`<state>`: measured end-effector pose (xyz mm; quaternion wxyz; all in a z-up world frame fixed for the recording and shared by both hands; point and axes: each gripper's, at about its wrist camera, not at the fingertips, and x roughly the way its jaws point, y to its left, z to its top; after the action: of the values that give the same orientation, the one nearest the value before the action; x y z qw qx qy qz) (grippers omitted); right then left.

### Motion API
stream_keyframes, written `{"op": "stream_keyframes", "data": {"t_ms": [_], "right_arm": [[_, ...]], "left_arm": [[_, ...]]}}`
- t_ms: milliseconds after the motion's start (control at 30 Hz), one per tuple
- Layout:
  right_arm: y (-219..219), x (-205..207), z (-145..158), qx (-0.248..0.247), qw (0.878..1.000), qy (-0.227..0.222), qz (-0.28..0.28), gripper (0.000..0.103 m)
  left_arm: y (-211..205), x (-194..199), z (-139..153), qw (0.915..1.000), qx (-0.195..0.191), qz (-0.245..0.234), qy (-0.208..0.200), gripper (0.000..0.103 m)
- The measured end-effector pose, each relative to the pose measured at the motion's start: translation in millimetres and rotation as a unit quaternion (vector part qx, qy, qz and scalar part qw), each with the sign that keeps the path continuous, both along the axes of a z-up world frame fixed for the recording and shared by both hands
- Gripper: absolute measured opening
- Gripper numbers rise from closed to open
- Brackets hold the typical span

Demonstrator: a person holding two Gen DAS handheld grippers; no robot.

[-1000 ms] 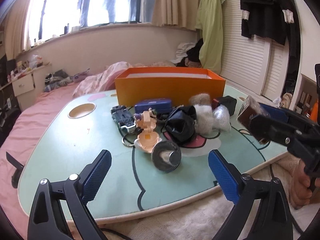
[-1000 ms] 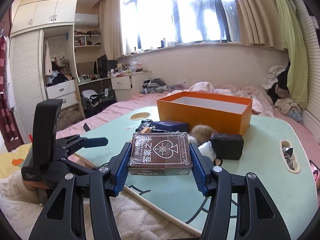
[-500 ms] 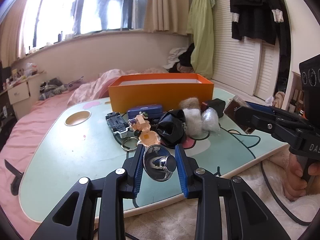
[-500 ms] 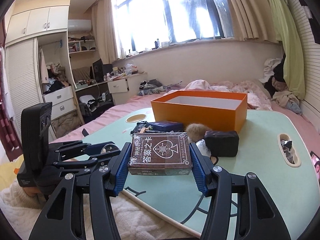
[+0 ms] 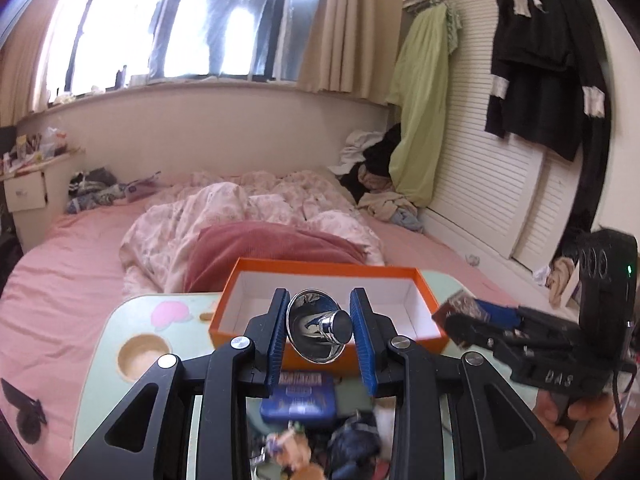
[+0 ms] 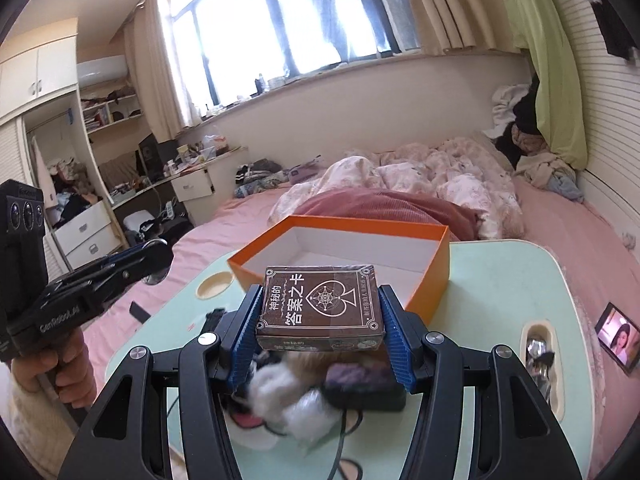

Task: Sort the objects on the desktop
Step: 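Carry the brown card box with the right gripper while the left gripper grasps the metal mirror, then lower the card box and mirror into the orange box and open both grippers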

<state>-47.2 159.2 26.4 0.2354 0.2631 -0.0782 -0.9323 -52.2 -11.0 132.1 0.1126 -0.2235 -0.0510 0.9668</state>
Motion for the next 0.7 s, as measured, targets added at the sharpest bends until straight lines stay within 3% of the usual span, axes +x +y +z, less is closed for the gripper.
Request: {"op": "stream_keyframes", "data": {"t_ms": [100, 167, 200, 267, 400, 500, 533, 633, 700], "right_arm": [[-3, -34, -4, 0.004, 1.000, -0.021, -0.013, 0.058], [-3, -55, -14, 0.010, 0.998, -0.060, -0.029, 0.065], [-1, -65, -21, 0.002, 0.996, -0.085, -0.031, 0.071], [5, -66, -27, -0.018, 0.997, -0.078, -0.017, 0.071], [8, -60, -28, -0.004, 0.998, -0.068, 0.003, 0.071], [8, -64, -27, 0.016, 0.998, -0.066, -0.012, 0.071], [8, -65, -26, 0.014, 0.998, -0.064, -0.011, 0.071], [5, -59, -24, 0.021, 0.998, -0.061, -0.012, 0.071], [2, -51, -21, 0.031, 0.998, -0.052, -0.014, 0.071]], "left_arm": [[10, -61, -8, 0.9987, -0.013, 0.011, -0.047, 0.034], [12, -93, -31, 0.9930, -0.024, 0.030, -0.112, 0.073], [10, -101, -45, 0.9893, -0.019, 0.037, -0.140, 0.074], [8, -106, -71, 0.9825, -0.002, 0.032, -0.183, 0.074], [31, -82, -78, 0.9817, -0.076, 0.013, -0.174, 0.074], [31, -76, -78, 0.9780, -0.027, -0.010, -0.207, 0.074], [33, -75, -78, 0.9786, -0.034, -0.008, -0.203, 0.074], [34, -74, -72, 0.9843, -0.078, 0.018, -0.158, 0.074], [24, -67, -62, 0.9895, -0.058, 0.017, -0.131, 0.074]]}}
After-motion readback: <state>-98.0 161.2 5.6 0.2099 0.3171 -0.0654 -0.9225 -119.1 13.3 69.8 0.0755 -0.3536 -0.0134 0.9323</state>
